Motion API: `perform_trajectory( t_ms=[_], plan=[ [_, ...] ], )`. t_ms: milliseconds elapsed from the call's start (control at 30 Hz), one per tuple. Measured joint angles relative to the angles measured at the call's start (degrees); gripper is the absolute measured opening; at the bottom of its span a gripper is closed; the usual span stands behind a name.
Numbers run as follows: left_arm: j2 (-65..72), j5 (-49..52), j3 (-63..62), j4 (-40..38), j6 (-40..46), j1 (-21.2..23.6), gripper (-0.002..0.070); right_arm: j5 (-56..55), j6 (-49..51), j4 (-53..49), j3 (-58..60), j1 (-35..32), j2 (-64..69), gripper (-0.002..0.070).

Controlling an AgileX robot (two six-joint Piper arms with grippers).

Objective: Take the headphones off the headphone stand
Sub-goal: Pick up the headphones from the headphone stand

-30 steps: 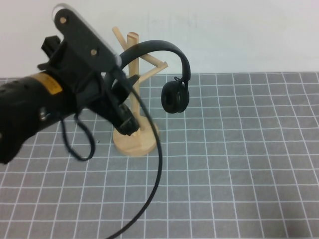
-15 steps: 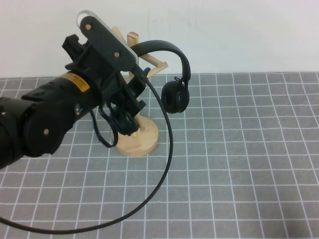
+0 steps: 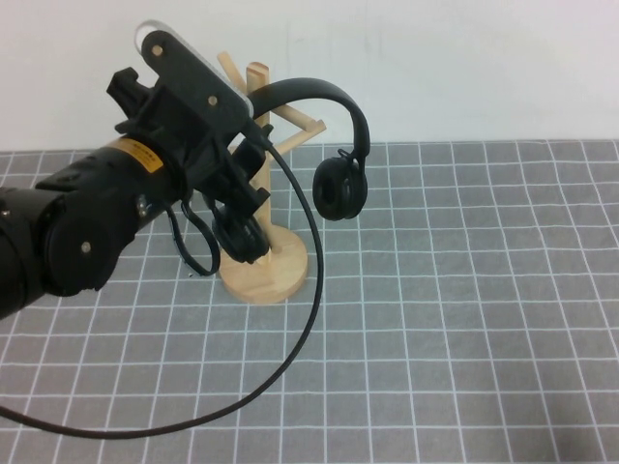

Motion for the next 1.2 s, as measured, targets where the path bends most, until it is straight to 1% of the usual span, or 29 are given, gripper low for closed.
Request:
perform_trajectory(
  t_ms=[267,333,500,867,1067,1200],
  plan=[
    [2.03,-0.27,0.0,0.0,0.25,0.0,0.0382,0.0,0.0,0.0,0.0,0.0,0.0,-0.0008],
    [2.18,-0.39,0.0,0.0,0.25,0.0,0.0339,0.0,0.0,0.0,0.0,0.0,0.0,-0.0008],
    [2.18,-0.95,0.0,0.0,0.25,0.0,0.0172,0.0,0.0,0.0,0.0,0.0,0.0,-0.0008],
    [1.24,-1.33,0.0,0.0,0.38,0.0,0.016,0.0,0.0,0.0,0.0,0.0,0.0,-0.0008],
    [-5.67,-0.91,0.0,0.0,-0.64,0.0,0.0157,0.0,0.0,0.0,0.0,0.0,0.0,-0.0008],
    [-11.4,2.99,0.0,-1.58,-2.46,0.0,0.0154,0.0,0.0,0.0,0.0,0.0,0.0,-0.0008]
  ],
)
